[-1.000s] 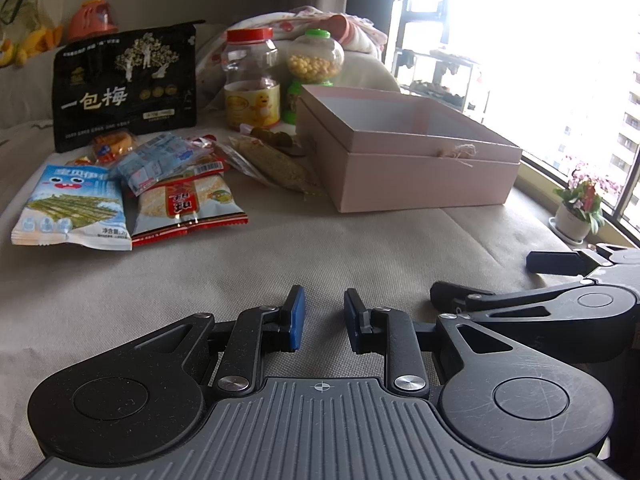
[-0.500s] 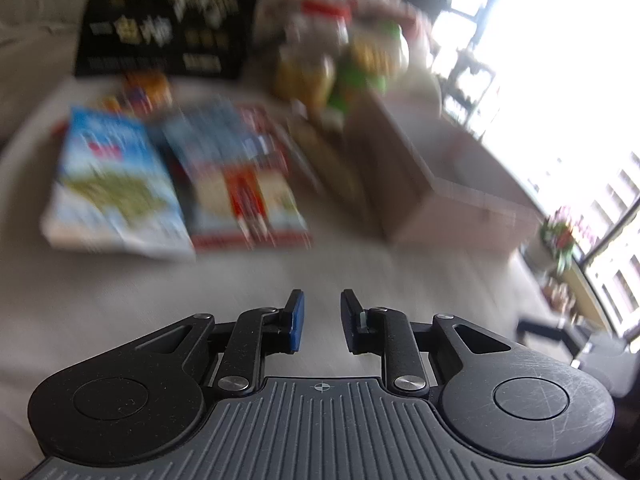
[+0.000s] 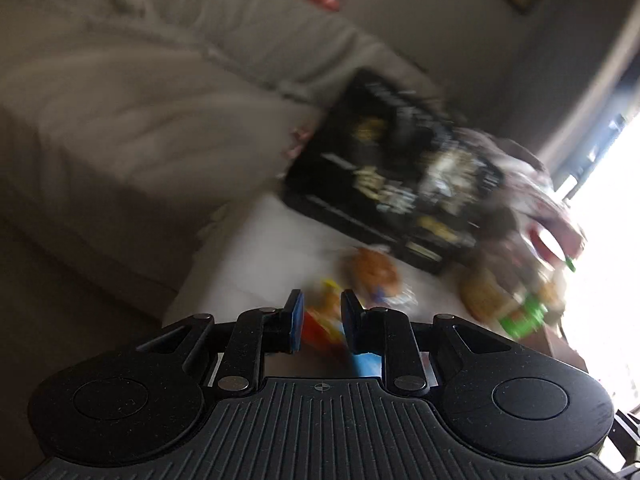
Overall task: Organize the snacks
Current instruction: 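Grasp the wrapped round bun with the right tool while the left tool reaches toward the snack bags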
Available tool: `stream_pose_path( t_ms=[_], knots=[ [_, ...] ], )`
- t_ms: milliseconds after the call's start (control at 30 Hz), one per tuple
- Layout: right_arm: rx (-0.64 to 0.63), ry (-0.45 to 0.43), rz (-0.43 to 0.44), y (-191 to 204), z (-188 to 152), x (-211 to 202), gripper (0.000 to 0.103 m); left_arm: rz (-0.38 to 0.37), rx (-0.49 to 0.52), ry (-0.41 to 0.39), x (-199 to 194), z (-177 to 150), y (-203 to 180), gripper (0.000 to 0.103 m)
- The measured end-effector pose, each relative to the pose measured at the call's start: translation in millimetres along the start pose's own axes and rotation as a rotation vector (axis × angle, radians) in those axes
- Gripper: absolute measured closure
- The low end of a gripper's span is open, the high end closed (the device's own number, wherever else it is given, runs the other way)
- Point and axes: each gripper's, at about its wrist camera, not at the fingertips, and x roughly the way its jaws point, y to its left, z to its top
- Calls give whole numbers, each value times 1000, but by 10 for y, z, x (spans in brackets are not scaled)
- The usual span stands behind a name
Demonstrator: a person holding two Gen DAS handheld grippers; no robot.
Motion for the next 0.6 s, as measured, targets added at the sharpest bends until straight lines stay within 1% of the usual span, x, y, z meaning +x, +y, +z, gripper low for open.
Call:
stream_pose_path(
  t_ms=[67, 100, 200, 267, 333, 400, 433, 500, 533, 600],
  knots=[
    [21, 1, 0, 26, 234, 204, 4, -26, -21, 25, 228, 75, 113, 79],
    [38, 8, 13, 8, 313, 281, 4, -46, -9, 48, 331, 83, 110, 79],
    [113, 24, 47, -41, 620, 603, 4, -98, 88, 111, 509, 53, 28, 79],
    [148, 37, 60, -46, 789, 847, 4, -96, 169, 114, 527, -20, -39, 79],
    [172, 84, 63, -25, 944, 1215, 4, -85, 244, 110, 510, -91, -113, 78],
    [193, 143, 57, -4, 1031, 1615, 4, -104, 303, 124, 457, -149, -164, 76],
    [202, 169, 54, 8, 1046, 1779, 4, -124, 325, 141, 437, -167, -174, 75],
    [222, 217, 48, 33, 1039, 2065, 5, -158, 345, 167, 397, -198, -168, 75],
    [230, 238, 52, 43, 1029, 2180, 3, -163, 350, 171, 374, -212, -153, 75],
    [211, 200, 36, 101, 1026, 2215, 5, -167, 353, 168, 315, -233, -118, 75]
  ],
)
